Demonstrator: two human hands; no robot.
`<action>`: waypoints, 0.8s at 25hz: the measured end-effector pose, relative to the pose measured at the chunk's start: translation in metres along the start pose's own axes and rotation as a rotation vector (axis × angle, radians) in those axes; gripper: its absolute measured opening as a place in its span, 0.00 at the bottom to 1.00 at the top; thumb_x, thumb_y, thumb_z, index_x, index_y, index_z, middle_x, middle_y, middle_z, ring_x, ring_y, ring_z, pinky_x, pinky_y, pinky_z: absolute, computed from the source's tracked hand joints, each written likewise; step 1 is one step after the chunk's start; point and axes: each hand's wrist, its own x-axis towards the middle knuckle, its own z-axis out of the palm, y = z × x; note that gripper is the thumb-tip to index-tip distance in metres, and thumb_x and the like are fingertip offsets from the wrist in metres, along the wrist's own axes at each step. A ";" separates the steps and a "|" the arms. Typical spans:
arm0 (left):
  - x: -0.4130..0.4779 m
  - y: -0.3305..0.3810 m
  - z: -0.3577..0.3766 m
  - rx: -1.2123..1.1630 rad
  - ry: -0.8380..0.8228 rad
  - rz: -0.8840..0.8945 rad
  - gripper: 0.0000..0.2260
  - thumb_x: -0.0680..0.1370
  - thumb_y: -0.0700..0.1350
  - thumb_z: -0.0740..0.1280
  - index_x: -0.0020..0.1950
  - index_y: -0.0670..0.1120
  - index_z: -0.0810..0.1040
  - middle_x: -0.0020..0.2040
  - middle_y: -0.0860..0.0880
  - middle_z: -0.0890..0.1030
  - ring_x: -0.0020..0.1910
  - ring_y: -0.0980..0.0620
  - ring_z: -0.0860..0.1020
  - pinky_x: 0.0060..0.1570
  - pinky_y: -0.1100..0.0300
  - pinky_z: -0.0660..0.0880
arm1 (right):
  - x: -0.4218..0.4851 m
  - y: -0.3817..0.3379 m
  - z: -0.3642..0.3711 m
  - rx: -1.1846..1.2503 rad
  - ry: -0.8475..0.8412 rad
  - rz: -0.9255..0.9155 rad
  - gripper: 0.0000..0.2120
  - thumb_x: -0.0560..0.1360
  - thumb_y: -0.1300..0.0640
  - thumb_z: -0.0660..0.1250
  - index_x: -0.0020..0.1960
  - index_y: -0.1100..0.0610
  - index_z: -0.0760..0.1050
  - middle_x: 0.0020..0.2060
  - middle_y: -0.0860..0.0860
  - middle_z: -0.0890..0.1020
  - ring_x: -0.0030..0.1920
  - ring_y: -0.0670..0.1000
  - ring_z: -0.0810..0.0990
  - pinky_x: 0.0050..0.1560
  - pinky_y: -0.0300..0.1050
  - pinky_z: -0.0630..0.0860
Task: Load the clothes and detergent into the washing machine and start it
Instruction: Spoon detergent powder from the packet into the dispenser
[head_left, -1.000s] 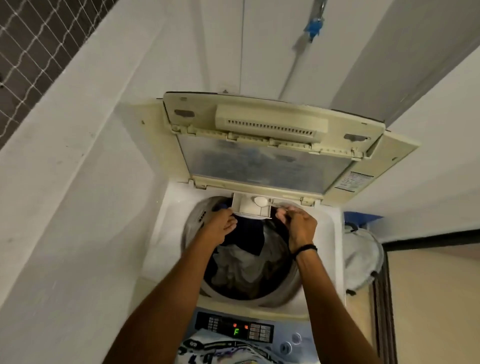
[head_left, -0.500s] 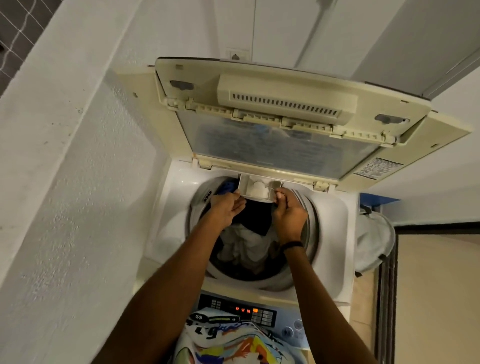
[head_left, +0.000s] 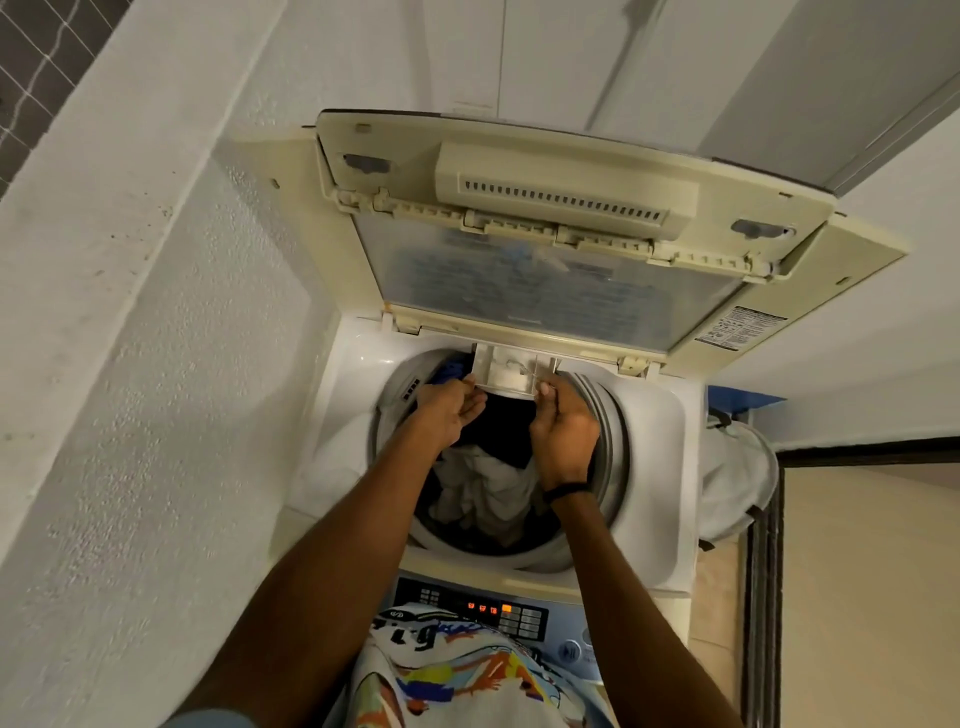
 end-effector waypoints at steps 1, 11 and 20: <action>-0.005 0.001 0.000 -0.009 0.003 0.014 0.12 0.81 0.38 0.63 0.63 0.37 0.77 0.43 0.43 0.81 0.39 0.52 0.80 0.32 0.59 0.80 | 0.000 -0.002 -0.002 0.112 0.002 0.128 0.10 0.80 0.58 0.62 0.51 0.59 0.82 0.43 0.55 0.86 0.45 0.54 0.84 0.52 0.44 0.79; -0.179 0.066 -0.088 -0.111 0.136 0.719 0.06 0.73 0.37 0.69 0.42 0.46 0.83 0.41 0.45 0.84 0.43 0.50 0.82 0.54 0.52 0.81 | -0.003 -0.131 -0.026 1.214 -0.237 0.656 0.10 0.77 0.70 0.58 0.42 0.64 0.76 0.32 0.56 0.83 0.37 0.56 0.83 0.41 0.46 0.83; -0.369 0.052 -0.265 -0.132 0.681 1.286 0.06 0.75 0.43 0.71 0.50 0.43 0.84 0.40 0.52 0.84 0.38 0.58 0.81 0.46 0.60 0.79 | -0.104 -0.313 -0.020 1.275 -0.985 0.423 0.08 0.78 0.65 0.59 0.48 0.63 0.77 0.36 0.53 0.84 0.40 0.50 0.84 0.45 0.40 0.81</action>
